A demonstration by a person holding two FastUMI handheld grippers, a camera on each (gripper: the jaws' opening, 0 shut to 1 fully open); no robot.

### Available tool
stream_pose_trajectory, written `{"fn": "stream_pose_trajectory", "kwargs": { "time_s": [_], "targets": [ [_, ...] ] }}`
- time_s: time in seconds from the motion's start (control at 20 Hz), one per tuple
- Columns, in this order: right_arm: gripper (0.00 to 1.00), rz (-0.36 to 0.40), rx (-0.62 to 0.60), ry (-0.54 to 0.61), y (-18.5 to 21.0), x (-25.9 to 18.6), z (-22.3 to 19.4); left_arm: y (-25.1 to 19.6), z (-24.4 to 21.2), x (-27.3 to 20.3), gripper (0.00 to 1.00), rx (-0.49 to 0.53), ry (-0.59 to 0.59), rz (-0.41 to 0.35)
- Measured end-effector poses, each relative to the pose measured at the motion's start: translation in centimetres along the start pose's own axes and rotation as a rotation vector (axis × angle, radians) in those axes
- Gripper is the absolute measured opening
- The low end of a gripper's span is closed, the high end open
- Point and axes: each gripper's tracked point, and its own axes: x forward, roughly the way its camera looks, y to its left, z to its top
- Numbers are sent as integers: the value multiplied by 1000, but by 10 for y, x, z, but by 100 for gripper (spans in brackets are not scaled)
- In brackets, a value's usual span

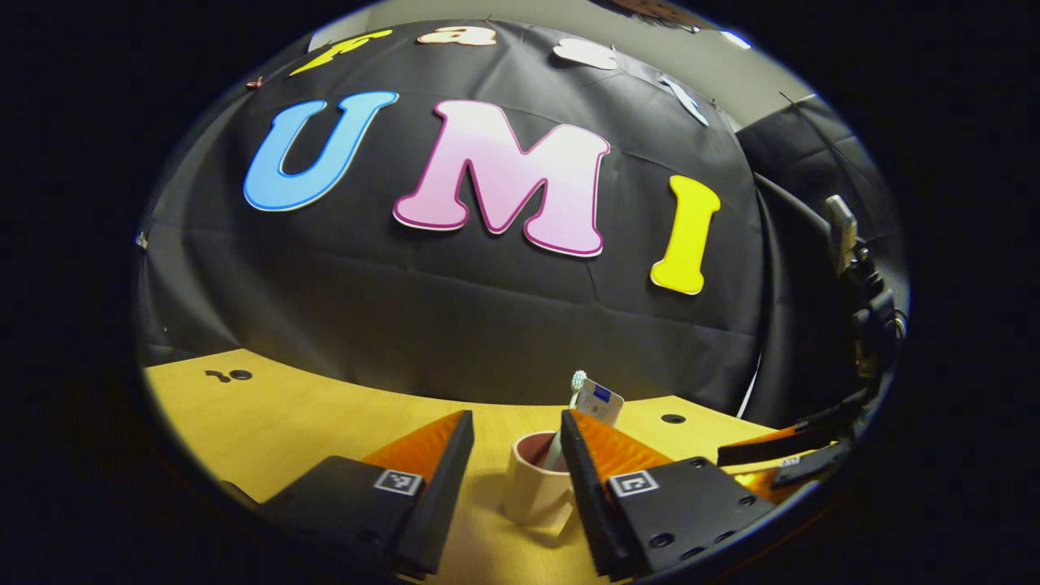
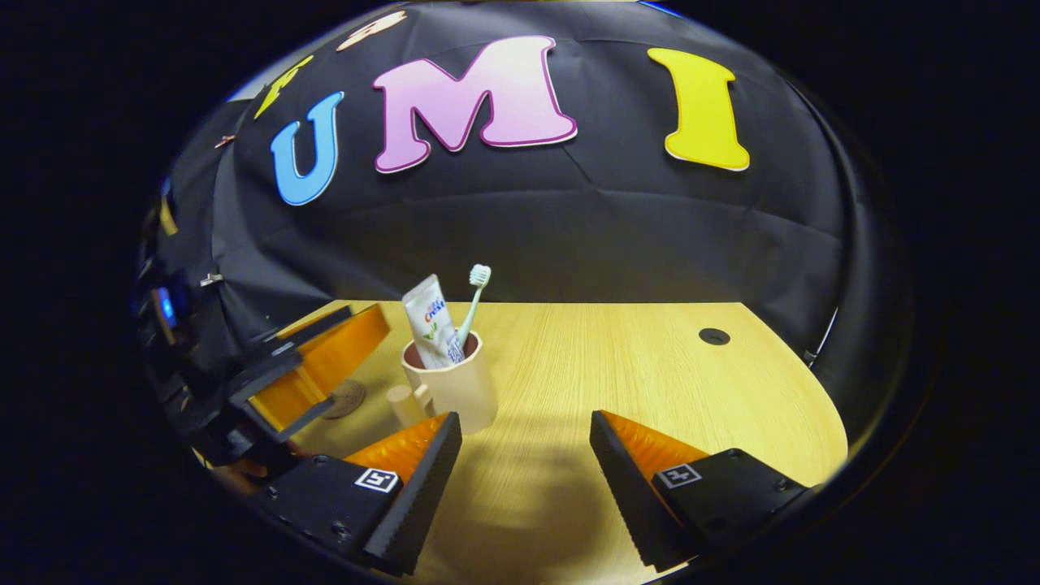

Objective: Put the toothbrush and toothpaste on the desktop into the cup, then pick up the cup and place it on the coaster on the desktop.

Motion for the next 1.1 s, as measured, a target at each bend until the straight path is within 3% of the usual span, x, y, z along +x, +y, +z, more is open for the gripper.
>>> {"fn": "stream_pose_trajectory", "kwargs": {
  "time_s": [0.1,0.15,0.3,0.5,0.55,0.6,0.9,1.1],
  "targets": [
    [98,6,14,11,5,3,10,9,4,-22,95,17,23,14],
    [98,12,25,22,9,5,15,15,5,-35,98,26,41,28],
    [98,28,74,63,26,10,27,25,10,-71,98,35,92,57],
    [98,17,198,198,40,19,23,40,27,-109,97,67,134,103],
    [98,15,221,229,44,22,22,43,33,-117,92,75,139,112],
    [98,10,229,257,47,25,21,48,38,-124,97,82,145,125],
    [98,7,214,460,65,35,14,82,54,-160,98,57,240,216],
    [98,23,232,674,80,37,-12,89,69,-176,98,55,256,216]
  ]
}}
